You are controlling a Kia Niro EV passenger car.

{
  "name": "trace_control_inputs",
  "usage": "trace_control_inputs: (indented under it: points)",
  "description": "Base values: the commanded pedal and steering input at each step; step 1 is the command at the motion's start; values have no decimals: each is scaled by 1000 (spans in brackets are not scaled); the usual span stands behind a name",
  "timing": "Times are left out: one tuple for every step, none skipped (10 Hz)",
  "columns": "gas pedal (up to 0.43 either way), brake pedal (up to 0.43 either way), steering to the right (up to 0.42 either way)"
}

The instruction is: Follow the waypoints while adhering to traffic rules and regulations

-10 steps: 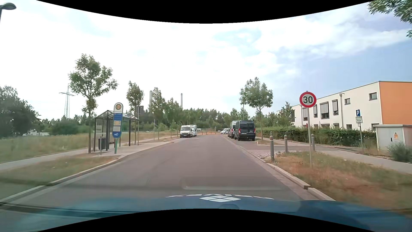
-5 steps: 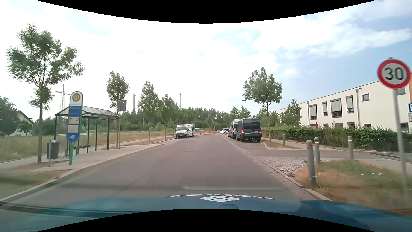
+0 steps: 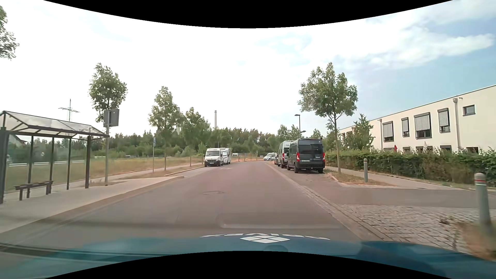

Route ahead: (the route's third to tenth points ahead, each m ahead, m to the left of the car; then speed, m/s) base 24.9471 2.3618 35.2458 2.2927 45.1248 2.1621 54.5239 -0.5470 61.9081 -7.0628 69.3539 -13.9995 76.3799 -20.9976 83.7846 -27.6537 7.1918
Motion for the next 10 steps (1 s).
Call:
trace_control_inputs:
  points:
    - [150, 0, 6]
    - [150, 0, 6]
    - [150, 0, 5]
    - [150, 0, 5]
    - [150, 0, 5]
    - [150, 0, 5]
    - [150, 0, 4]
    - [150, 0, 4]
    - [150, 0, 4]
    - [150, 0, 4]
